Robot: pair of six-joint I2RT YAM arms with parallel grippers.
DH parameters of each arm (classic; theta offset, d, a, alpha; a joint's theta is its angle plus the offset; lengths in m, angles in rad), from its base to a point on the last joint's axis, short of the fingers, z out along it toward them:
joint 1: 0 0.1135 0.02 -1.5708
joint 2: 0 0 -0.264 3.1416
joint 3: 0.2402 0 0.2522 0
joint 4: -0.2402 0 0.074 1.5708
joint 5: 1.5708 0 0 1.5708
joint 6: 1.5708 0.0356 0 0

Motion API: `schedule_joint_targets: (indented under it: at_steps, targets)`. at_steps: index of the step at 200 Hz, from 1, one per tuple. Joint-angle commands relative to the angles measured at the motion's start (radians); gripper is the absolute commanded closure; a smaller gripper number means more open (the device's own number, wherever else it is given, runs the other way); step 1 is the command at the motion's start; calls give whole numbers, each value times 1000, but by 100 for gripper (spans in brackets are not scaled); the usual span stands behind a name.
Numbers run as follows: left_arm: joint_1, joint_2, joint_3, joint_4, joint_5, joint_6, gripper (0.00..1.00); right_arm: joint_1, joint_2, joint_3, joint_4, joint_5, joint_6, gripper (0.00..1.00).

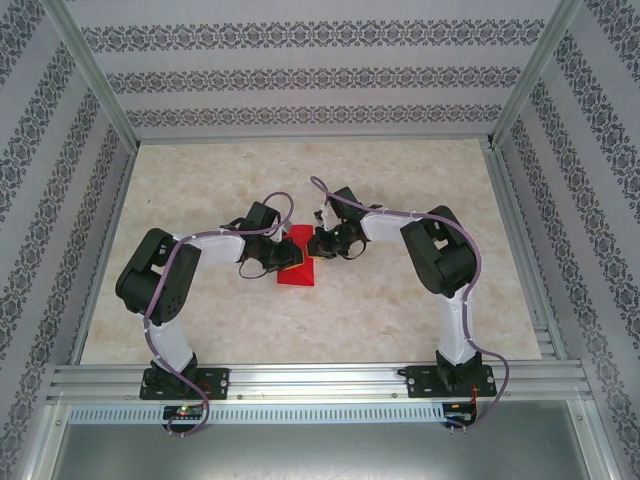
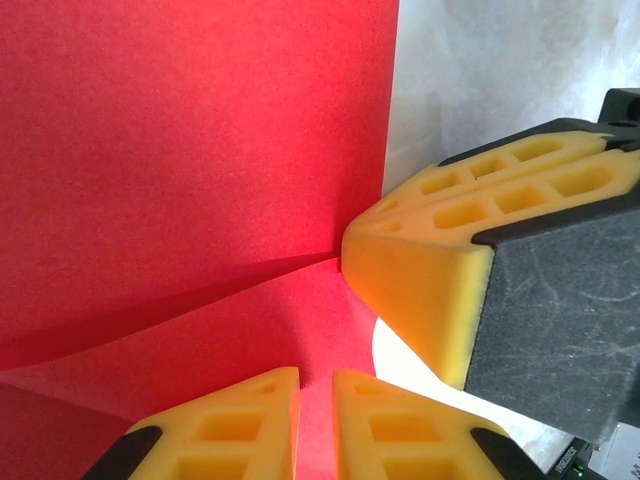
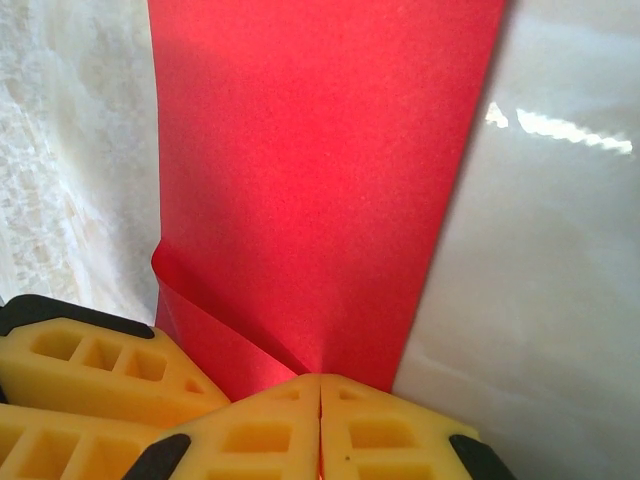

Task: Fold a paper plane with a square sheet of paper (pick it up from the middle)
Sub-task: Fold the triangle a second time at the center of the table.

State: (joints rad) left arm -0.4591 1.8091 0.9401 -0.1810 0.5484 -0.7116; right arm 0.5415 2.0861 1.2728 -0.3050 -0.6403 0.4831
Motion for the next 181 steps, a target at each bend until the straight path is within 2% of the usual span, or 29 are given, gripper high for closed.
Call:
schedule_joint_targets:
  at_steps: [1, 181]
  targets:
    - [-2, 12, 8, -22, -25, 19, 83, 8, 18, 23, -7, 12, -27, 91]
    - [-9, 36, 15, -60, -49, 28, 83, 4, -19, 16, -32, 30, -26, 86]
